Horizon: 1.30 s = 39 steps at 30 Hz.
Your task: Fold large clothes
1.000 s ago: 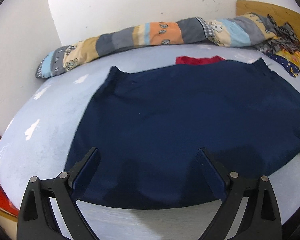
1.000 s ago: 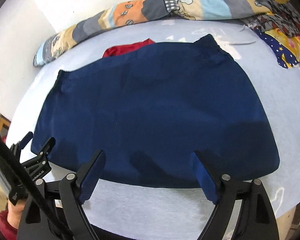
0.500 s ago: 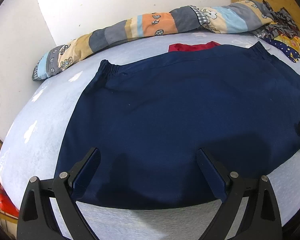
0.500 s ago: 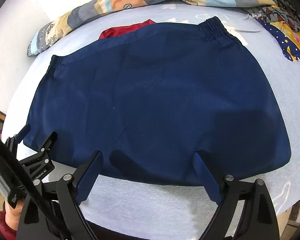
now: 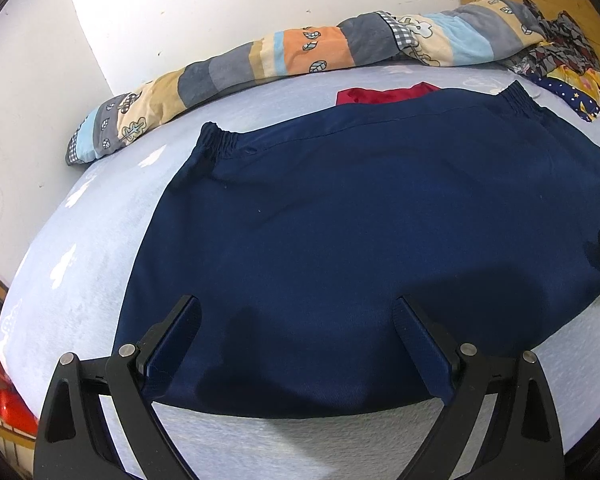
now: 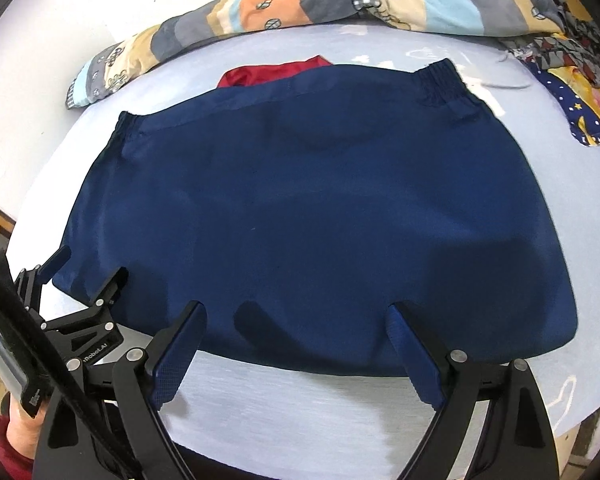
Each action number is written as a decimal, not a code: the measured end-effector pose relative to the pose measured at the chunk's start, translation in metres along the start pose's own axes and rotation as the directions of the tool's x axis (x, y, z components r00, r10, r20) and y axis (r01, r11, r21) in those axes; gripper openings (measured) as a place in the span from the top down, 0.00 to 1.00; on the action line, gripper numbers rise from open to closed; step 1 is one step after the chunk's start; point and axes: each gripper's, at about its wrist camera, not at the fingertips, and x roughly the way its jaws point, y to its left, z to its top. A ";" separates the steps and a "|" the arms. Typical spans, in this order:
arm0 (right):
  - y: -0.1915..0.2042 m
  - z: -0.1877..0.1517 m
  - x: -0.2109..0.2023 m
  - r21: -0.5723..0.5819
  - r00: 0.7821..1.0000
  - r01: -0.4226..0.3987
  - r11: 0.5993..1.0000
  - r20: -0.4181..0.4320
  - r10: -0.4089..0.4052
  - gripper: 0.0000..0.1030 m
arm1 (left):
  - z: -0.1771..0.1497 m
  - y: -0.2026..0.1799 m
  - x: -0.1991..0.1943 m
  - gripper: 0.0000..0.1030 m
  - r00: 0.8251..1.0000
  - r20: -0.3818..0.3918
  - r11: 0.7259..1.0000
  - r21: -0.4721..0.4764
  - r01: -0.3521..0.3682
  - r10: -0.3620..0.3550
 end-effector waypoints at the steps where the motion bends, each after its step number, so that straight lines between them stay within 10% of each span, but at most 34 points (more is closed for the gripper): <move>1: 0.002 0.000 0.001 -0.003 1.000 -0.001 1.000 -0.001 0.001 0.09 | 0.000 0.000 0.000 0.07 1.000 0.000 1.000 0.001 -0.001 0.001; 20: 0.000 0.050 0.009 0.002 0.998 -0.013 1.000 0.059 0.013 0.08 | 0.000 -0.002 -0.002 0.07 1.000 0.005 1.000 -0.012 0.005 -0.005; 30: -0.021 0.083 0.072 0.066 0.996 0.048 0.997 -0.078 -0.043 0.01 | 0.005 -0.001 0.005 0.07 1.000 -0.014 1.000 -0.027 0.015 -0.016; 39: -0.041 0.117 0.037 0.129 0.995 -0.036 0.991 0.099 0.023 0.05 | 0.069 0.032 0.016 0.06 0.998 0.034 0.997 -0.054 0.063 -0.061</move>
